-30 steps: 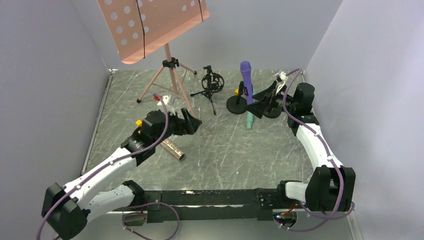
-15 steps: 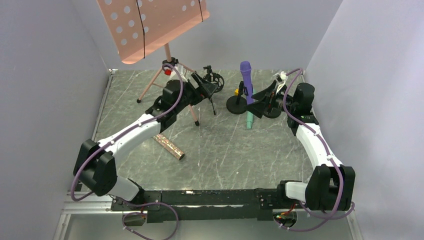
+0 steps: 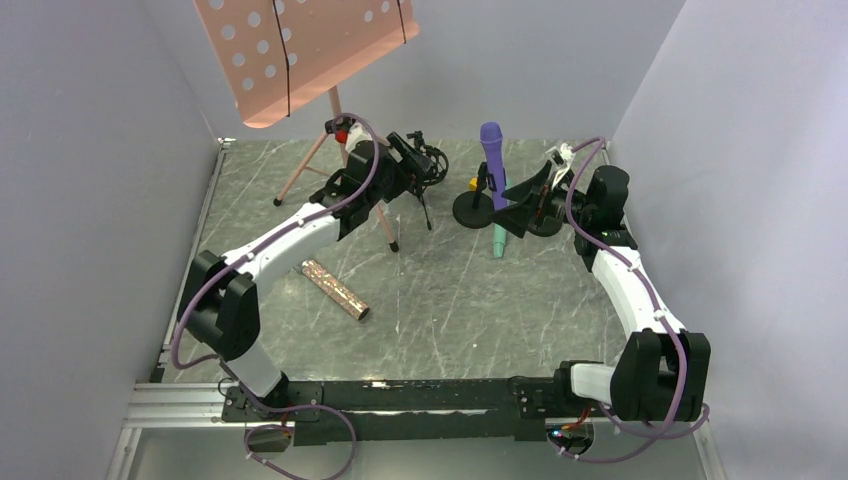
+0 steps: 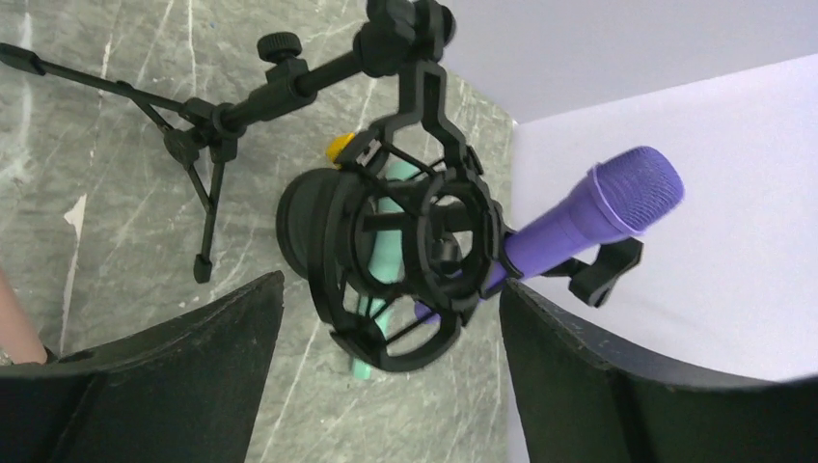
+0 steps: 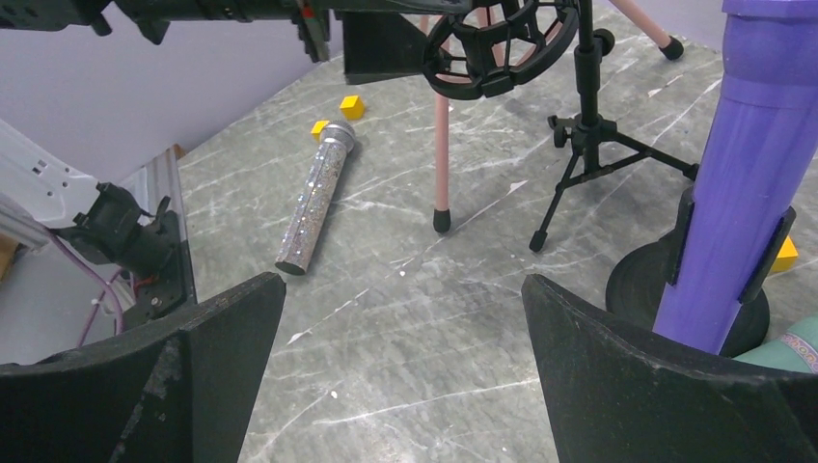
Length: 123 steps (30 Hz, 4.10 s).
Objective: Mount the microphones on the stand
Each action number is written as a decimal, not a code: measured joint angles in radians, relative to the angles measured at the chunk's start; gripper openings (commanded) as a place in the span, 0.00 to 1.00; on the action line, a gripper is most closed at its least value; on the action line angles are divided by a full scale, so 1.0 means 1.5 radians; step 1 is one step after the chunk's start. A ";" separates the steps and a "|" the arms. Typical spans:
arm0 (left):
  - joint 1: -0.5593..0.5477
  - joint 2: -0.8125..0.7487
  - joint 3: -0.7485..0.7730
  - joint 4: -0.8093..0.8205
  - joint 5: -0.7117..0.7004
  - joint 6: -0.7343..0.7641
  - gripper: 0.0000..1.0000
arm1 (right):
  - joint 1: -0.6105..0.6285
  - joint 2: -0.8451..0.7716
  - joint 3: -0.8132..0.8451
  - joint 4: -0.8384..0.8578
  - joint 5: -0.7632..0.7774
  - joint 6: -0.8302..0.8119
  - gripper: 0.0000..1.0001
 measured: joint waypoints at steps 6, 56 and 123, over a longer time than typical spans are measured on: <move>0.016 0.041 0.014 0.008 0.009 -0.016 0.71 | 0.000 0.000 0.000 -0.005 -0.001 -0.008 1.00; 0.027 -0.085 -0.070 0.003 0.197 -0.001 0.29 | 0.000 -0.006 0.000 -0.028 -0.018 -0.046 1.00; 0.020 -0.537 -0.336 -0.149 0.374 0.284 0.99 | -0.017 -0.015 0.000 -0.060 -0.018 -0.087 1.00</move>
